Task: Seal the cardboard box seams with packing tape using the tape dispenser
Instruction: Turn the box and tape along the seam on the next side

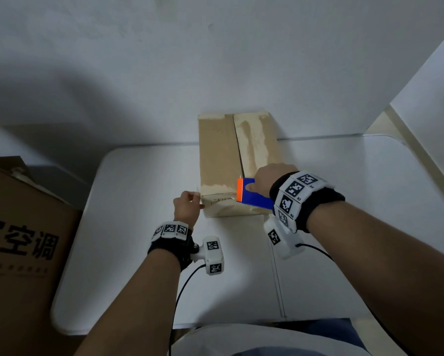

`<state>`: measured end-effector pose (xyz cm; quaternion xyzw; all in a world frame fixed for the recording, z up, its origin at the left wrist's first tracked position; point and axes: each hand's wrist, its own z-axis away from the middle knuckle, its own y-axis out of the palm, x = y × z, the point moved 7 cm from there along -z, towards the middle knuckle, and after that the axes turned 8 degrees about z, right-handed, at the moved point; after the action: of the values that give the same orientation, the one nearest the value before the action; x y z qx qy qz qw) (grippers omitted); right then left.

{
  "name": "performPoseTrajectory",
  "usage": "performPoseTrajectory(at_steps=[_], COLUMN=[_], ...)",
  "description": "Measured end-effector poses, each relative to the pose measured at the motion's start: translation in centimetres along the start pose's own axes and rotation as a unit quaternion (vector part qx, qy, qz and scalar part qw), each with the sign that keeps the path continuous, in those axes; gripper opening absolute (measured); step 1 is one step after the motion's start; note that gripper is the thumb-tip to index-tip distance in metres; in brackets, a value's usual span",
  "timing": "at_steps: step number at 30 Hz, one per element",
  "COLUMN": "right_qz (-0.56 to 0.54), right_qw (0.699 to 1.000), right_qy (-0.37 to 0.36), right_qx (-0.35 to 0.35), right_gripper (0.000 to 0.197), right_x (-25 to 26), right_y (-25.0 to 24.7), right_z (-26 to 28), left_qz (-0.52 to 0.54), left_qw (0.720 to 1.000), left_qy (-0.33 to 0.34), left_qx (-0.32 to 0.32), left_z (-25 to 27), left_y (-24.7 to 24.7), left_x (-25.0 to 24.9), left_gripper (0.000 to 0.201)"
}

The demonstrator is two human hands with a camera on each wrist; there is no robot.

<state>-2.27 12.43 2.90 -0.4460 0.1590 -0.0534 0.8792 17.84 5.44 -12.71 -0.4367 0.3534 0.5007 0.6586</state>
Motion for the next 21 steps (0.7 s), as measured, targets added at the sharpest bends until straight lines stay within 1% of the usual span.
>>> performPoseTrajectory(at_steps=[3,5,6,7,8,9,11,13,14,15,17,18,19,21], right_qz=[0.002,0.002,0.002,0.002,0.004,0.005,0.008,0.009,0.007,0.005,0.004,0.003,0.002,-0.002], right_qw=[1.0,1.0,1.0,1.0,1.0,1.0,1.0,1.0,1.0,1.0,1.0,1.0,1.0,1.0], right_qy=[-0.001,-0.002,-0.003,-0.005,-0.005,-0.004,-0.005,-0.004,-0.003,-0.001,0.0,0.001,0.003,0.005], right_qx=[-0.002,-0.004,-0.005,-0.006,-0.007,-0.007,-0.005,-0.003,-0.001,0.0,-0.001,-0.001,0.0,-0.001], right_gripper=[0.047,0.047,0.047,0.047,0.047,0.047,0.047,0.048,0.048,0.048,0.047,0.047,0.047,0.047], right_x=[0.1,0.1,0.2,0.2,0.3,0.3,0.4,0.3,0.2,0.2,0.1,0.1,0.1,0.1], right_y=[-0.1,-0.1,-0.1,-0.1,-0.2,-0.2,-0.2,0.0,0.1,0.2,0.1,0.1,0.1,0.0], right_z=[0.1,0.2,0.2,0.2,0.2,0.2,0.2,0.2,0.2,0.2,0.1,0.1,0.1,0.2], left_qz=[-0.033,-0.028,-0.022,-0.037,-0.02,-0.04,-0.033,-0.057,-0.051,-0.035,0.046,0.065,0.065,0.054], left_qw=[0.999,0.999,0.998,0.997,0.996,0.995,0.993,0.994,0.995,0.996,0.995,0.995,0.996,0.998], left_qy=[-0.005,-0.03,-0.049,-0.068,-0.086,-0.094,-0.111,-0.091,-0.082,-0.079,-0.086,-0.079,-0.064,-0.036], left_qx=[-0.02,-0.034,-0.031,-0.017,-0.015,0.003,-0.012,-0.022,-0.019,-0.012,-0.001,0.008,0.013,0.004], left_z=[0.4,0.5,0.4,0.1,-0.2,-0.6,-1.3,-1.8,-2.0,-1.9,-1.3,-0.9,-0.7,-0.6], left_y=[0.4,0.3,0.3,0.5,0.4,0.5,0.0,-0.7,-0.9,-1.1,-1.3,-1.3,-1.3,-1.3], left_x=[0.4,0.8,0.9,1.3,1.5,1.6,1.3,0.6,0.3,0.2,-0.1,-0.5,-0.9,-1.8], left_gripper=[0.027,0.036,0.041,0.044,0.045,0.045,0.04,0.038,0.036,0.034,0.025,0.021,0.017,0.016])
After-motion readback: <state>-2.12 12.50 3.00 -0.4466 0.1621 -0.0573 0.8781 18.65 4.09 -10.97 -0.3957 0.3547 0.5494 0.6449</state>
